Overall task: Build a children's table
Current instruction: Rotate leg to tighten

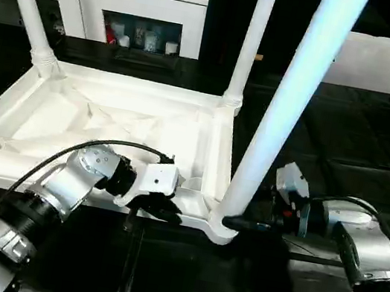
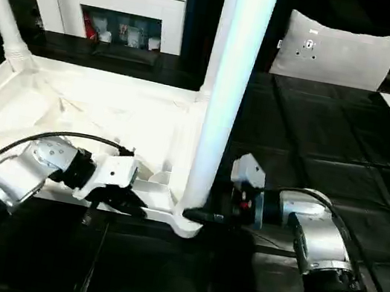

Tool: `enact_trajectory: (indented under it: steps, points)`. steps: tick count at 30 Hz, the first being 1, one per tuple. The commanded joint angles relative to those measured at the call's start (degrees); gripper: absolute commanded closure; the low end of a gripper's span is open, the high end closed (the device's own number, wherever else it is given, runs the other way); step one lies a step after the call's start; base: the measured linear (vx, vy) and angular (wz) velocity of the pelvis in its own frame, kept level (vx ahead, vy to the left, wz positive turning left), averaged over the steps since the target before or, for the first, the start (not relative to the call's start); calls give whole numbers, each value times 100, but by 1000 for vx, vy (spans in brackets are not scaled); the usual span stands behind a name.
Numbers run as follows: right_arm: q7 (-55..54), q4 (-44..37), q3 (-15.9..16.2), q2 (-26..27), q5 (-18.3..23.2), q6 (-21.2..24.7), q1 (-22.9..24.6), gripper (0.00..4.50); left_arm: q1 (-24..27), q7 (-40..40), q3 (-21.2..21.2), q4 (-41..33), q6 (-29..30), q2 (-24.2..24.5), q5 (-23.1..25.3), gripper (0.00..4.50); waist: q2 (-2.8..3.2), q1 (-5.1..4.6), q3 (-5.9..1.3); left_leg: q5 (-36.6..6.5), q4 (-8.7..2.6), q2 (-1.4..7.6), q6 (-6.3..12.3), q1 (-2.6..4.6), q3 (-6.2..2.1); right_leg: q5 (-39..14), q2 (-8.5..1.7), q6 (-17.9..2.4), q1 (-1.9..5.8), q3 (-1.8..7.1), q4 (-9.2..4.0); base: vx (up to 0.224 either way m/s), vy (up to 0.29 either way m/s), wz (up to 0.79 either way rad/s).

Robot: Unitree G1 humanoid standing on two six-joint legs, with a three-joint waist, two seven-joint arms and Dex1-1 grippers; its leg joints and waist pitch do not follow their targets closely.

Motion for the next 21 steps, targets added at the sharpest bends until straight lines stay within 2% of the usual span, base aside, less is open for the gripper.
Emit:
enact_trajectory:
  steps: [1,5,6,8,10,11,14,16,17,19,20,21]
  points:
    - [122,-61,53,-67,124,66,2,177,-141,-142,-73,36,-156,4,79,450,-28,-26,-415,-469,-361,128,468,-80,69,-1698,-346,-757,401,370,-403,0,0,0]
    - [178,-146,86,-87,186,179,50,220,-141,-98,-46,111,-191,-19,70,450,-25,-20,-416,-473,-365,131,441,-78,68,-1755,-348,-732,401,366,-407,0,0,0]
    - [201,-153,90,-92,204,217,50,220,-147,-86,-44,131,-193,-31,67,450,-63,-28,-412,-477,-365,128,441,-81,74,-1775,-346,-714,401,366,-415,0,0,0]
    - [215,-156,105,-84,199,250,51,222,-143,-83,-20,170,-179,-59,19,450,-48,-13,-411,-463,-365,127,440,-75,75,-1838,-350,-698,394,365,-414,0,0,0]
    - [197,-153,118,-77,179,286,51,249,-133,-84,-13,169,-162,-63,5,450,-52,-13,-412,-460,-366,125,434,-78,73,-1858,-351,-673,397,363,-415,0,0,0]
    - [188,-154,129,-75,167,324,52,249,-119,-87,-11,156,-145,-62,-2,450,-52,-11,-411,-454,-363,122,436,-81,75,-1863,-352,-667,398,364,-420,0,0,0]
    - [16,-265,77,7,287,673,77,256,-34,-53,12,77,-16,-52,-34,450,-51,-3,-416,-385,-363,127,436,-80,71,-1808,-347,-657,398,368,-405,0,0,0]
    - [-247,-418,96,81,291,948,114,257,8,172,110,-51,300,-147,-94,450,-49,-13,-409,-377,-370,132,414,-84,66,-1772,-347,-668,401,366,-399,0,0,0]
    - [-648,-495,108,222,180,1120,115,257,33,448,234,-212,674,-297,-181,450,-27,-27,-403,-397,-375,142,375,-81,71,-1776,-352,-684,399,374,-397,0,0,0]
    - [-1155,-503,93,410,15,1258,80,257,51,724,336,-362,1054,-446,-243,450,-37,-53,-384,-570,-381,100,272,-66,76,-2195,-355,-547,394,345,-472,0,0,0]
    - [-1523,-475,52,561,-85,1325,42,257,57,919,388,-430,1224,-543,-246,450,-8,-50,-376,-619,-380,89,238,-56,75,-2326,-351,-506,384,335,-489,0,0,0]
    - [-2054,-395,-89,828,-132,1424,-37,257,56,1236,452,-504,1472,-706,-226,450,-35,-85,-364,-694,-380,63,186,-68,74,-2559,-343,-378,389,313,-530,0,0,0]
